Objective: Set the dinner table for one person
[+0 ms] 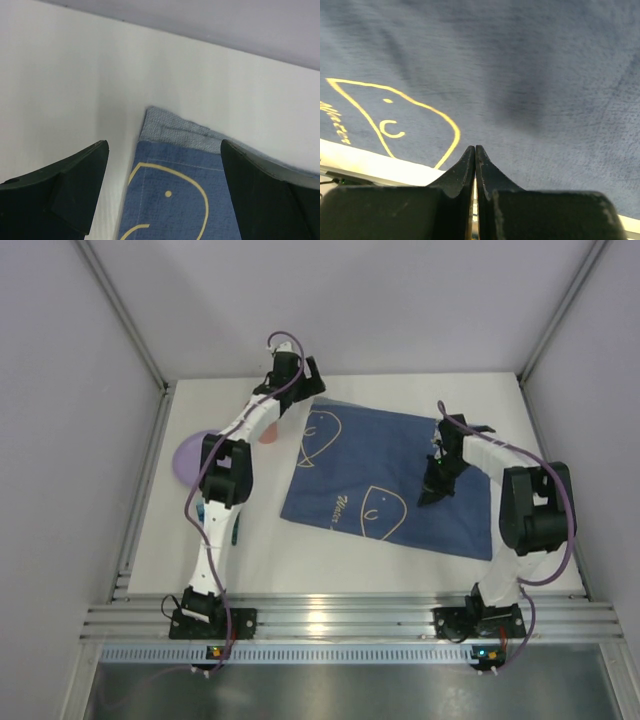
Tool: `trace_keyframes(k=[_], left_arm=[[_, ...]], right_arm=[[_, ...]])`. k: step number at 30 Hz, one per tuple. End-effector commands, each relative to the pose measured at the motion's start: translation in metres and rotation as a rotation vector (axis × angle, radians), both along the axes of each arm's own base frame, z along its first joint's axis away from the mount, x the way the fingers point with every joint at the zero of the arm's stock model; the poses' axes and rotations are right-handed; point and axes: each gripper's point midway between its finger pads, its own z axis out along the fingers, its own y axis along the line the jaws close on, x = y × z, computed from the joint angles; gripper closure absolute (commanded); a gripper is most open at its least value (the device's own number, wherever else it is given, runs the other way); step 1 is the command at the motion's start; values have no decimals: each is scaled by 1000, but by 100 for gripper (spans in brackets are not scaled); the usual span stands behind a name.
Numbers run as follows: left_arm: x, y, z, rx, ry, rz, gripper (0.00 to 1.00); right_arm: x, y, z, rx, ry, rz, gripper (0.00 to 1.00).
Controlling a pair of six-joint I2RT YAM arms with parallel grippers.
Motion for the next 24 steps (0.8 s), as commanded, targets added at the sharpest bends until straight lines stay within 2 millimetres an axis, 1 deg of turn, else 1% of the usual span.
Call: trace_keyframes(k=[1,2,3,4,6,7,8,9,10,11,12,13,14,15,16,17,18,19,20,21,23,24], left_arm=[[-10,10,72,7,-97,20,1],[-16,6,75,22,-93,0,1],[-24,3,89,25,-102,-12,1],[-35,2,78,39,-56,-26,1],[-55,-8,73,58,-17,-61,1],[-73,-7,65,83,26,-68,1],[-86,-13,60,101,49,-82,1],[-96,-12,52,122,73,-87,1],[-120,-13,37,143,126,-105,2],[-132,-12,31,150,153,-110,2],[-146,-12,38,145,156,-123,2],[-168,-7,13,165,223,-135,3],[-181,-10,9,163,238,-155,3],[-204,-8,-5,161,280,-181,3],[-218,-12,-11,143,309,-213,5],[-231,-14,-19,146,335,-233,6],[-241,-14,-23,142,352,-241,7],[-259,-14,-41,141,407,-267,9],[-270,-19,-48,141,433,-279,10],[-283,-19,-60,150,476,-290,10],[-302,-25,-74,165,546,-293,12],[-313,-23,-87,191,599,-287,12]], right_arm=[[23,11,28,-36,-98,62,100],[29,14,37,-41,-125,73,100],[30,18,40,-45,-134,87,100],[30,19,45,-49,-137,92,100],[32,20,53,-49,-161,98,100],[32,20,57,-49,-173,99,100],[32,17,58,-65,-182,100,100],[32,13,60,-80,-190,106,100],[31,7,61,-98,-196,105,100],[33,0,60,-127,-199,98,99],[34,-9,59,-137,-196,84,92],[35,-14,57,-142,-192,74,88],[35,-19,54,-146,-184,63,86],[38,-28,51,-148,-174,39,82],[41,-32,48,-150,-170,30,82],[43,-36,46,-153,-167,21,82],[46,-43,43,-161,-163,6,82],[50,-47,36,-165,-148,4,84],[54,-50,34,-169,-148,1,85],[58,-55,25,-173,-132,-6,87],[66,-57,19,-177,-128,-4,90],[68,-58,7,-180,-103,1,92]])
